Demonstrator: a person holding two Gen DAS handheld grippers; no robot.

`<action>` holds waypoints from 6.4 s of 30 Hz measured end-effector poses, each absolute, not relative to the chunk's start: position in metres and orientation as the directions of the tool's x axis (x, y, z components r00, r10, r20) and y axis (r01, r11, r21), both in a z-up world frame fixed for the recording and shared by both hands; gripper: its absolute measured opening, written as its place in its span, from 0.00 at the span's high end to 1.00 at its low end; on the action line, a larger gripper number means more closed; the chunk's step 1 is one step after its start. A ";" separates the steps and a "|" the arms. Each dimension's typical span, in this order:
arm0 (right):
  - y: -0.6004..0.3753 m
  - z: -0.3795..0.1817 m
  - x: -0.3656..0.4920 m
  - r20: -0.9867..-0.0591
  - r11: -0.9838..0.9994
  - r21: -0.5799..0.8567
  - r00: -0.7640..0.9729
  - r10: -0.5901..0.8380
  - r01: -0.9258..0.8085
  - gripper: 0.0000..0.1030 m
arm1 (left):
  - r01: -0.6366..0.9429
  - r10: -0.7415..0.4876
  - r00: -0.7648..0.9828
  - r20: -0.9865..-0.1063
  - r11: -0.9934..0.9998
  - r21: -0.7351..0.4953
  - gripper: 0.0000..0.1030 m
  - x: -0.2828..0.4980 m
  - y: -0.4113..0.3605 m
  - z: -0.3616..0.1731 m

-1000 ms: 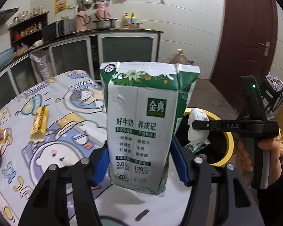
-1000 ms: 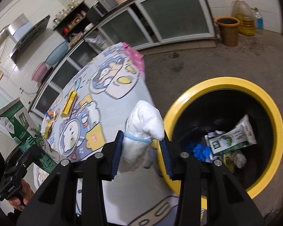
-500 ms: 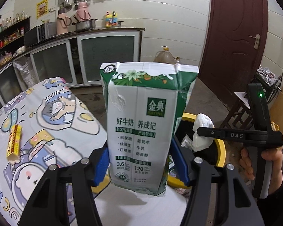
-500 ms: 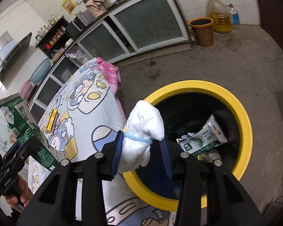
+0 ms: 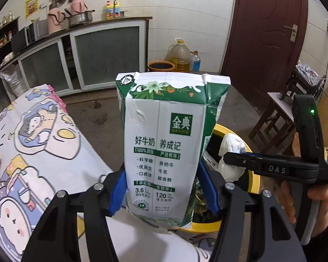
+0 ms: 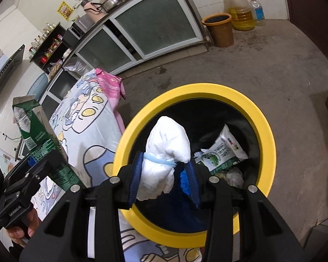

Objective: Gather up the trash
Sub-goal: 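Carry the white bundle and milk carton bag over the yellow bin, then open both grippers to drop the bundle and carton bag into the bin, then move both open grippers back over the table, then grasp the yellow-red box with the right gripper while the left gripper grasps the blue snack wrappers, then carry the yellow-red box and blue snack wrappers over the yellow bin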

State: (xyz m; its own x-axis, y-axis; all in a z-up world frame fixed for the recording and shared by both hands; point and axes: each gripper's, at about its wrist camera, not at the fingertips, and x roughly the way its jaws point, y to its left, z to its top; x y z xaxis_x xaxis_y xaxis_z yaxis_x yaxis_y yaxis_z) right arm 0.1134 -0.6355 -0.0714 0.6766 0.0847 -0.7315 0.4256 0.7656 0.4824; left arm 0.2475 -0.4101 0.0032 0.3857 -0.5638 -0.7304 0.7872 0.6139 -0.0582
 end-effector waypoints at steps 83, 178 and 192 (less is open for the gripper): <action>-0.207 -0.023 0.476 -0.870 0.952 0.284 0.386 0.306 -0.114 0.14 | 0.098 0.137 0.575 -0.806 0.967 0.234 0.08 0.499 0.116 -0.009; -0.542 0.029 0.142 -0.728 0.901 0.377 0.671 0.143 0.217 0.71 | 0.715 -0.574 0.480 -0.663 0.694 -0.083 0.74 0.237 -0.263 0.069; -0.601 -0.015 0.118 -0.766 0.856 0.374 0.640 0.068 0.357 0.71 | 0.782 -0.590 0.403 -0.699 0.619 -0.072 0.74 0.239 -0.352 0.041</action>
